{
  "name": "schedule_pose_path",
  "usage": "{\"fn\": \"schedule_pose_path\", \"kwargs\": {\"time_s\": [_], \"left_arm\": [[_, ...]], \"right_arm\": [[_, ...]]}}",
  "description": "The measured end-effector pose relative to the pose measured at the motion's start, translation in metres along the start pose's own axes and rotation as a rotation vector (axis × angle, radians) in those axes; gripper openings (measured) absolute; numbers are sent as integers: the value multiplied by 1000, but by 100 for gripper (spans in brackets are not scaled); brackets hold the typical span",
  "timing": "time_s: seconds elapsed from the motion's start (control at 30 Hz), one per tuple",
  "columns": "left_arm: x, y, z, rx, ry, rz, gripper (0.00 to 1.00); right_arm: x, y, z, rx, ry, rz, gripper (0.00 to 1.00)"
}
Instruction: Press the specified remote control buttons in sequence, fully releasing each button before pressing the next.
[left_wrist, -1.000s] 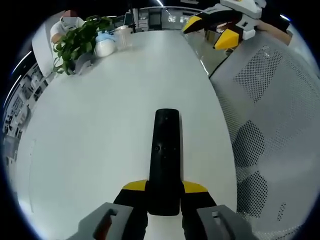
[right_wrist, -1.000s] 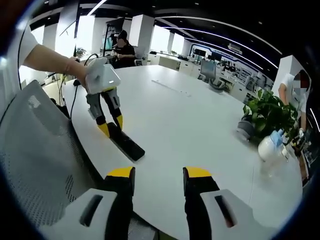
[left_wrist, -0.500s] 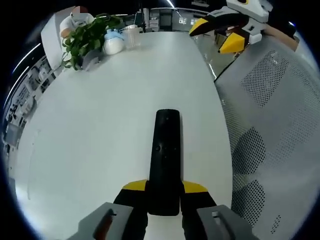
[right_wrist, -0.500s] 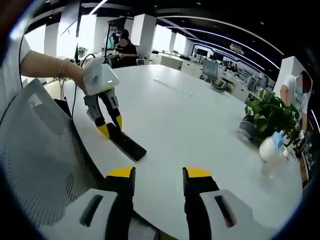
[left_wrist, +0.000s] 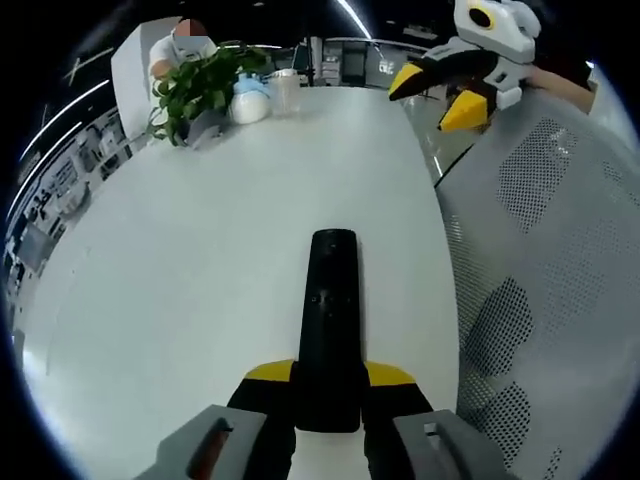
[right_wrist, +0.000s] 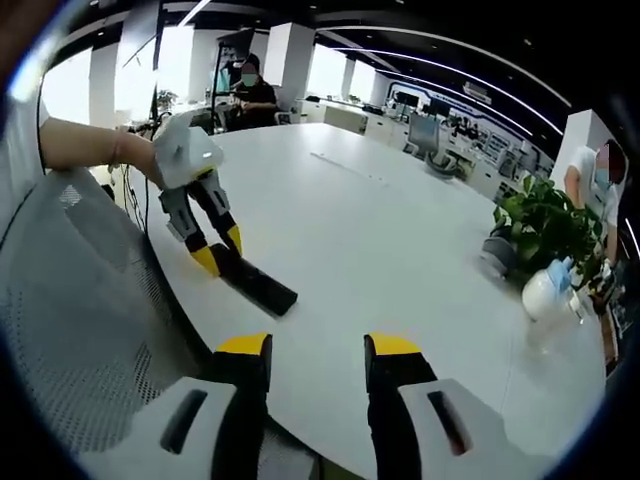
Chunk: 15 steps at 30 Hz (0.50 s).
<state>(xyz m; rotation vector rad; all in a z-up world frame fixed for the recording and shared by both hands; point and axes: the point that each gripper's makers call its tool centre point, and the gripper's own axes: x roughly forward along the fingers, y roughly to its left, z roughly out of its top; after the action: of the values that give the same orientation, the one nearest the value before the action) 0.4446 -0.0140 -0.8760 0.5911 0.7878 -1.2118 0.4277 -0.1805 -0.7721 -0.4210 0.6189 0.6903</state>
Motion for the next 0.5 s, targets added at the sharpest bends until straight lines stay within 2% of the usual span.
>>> {"fn": "schedule_pose_path", "kwargs": {"time_s": [0.5], "left_arm": [[1,-13,2,83,2,-67,24]], "right_arm": [[3,6,-7,-33,45,25,37]]}}
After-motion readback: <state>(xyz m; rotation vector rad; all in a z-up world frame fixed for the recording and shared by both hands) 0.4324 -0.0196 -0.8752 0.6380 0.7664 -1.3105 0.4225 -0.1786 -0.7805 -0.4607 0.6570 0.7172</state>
